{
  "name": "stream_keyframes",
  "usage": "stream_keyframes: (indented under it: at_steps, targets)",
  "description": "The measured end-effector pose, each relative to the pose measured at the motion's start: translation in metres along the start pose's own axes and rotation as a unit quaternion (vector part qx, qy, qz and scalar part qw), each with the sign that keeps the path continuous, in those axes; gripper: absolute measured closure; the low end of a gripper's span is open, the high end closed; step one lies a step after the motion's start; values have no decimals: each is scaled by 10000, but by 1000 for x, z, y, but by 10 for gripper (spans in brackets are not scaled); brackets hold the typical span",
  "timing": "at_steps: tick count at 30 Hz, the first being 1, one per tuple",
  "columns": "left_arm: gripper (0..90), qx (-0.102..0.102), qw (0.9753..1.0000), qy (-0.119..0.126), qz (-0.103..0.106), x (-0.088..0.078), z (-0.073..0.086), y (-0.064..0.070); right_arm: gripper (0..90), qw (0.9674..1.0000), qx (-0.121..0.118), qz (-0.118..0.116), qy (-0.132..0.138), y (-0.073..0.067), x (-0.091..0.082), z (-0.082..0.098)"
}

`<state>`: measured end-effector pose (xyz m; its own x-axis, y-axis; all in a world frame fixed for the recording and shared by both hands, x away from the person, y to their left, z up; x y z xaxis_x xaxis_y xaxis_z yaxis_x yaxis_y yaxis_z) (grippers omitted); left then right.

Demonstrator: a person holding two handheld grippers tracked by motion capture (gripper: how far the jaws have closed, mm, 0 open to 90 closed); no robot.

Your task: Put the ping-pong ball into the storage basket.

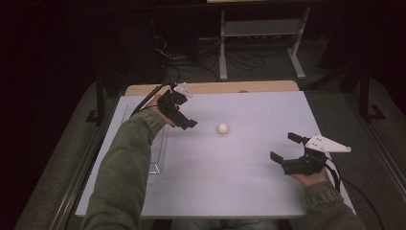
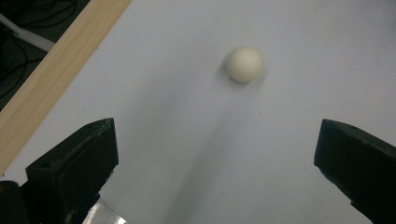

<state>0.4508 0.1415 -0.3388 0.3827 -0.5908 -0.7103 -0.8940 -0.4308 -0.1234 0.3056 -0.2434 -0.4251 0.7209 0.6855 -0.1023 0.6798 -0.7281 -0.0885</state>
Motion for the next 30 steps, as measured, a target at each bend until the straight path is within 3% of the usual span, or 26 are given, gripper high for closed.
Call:
stream_keyframes:
  at_steps: [16,30]
  targets:
    - [0,281,9993,-167,162,20,-17,5,0,9999,51,-9,-101,1,0,1]
    - [0,662,9966,-299,395,41,-34,17,0,9998,53,-71,-181,0,2,3]
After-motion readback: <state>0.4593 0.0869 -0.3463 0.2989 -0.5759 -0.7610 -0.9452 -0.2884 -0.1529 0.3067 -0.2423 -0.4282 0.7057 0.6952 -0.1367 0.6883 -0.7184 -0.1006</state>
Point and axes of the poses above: each handheld gripper's, and its own axes: x roughly forward along the jaws, z roughly out of its underside, y roughly to its right, the point moved 2 cm from there along x, roughly forward along the jaws, and after that the axes turned 9 degrees about y, right-handed, at the moved point
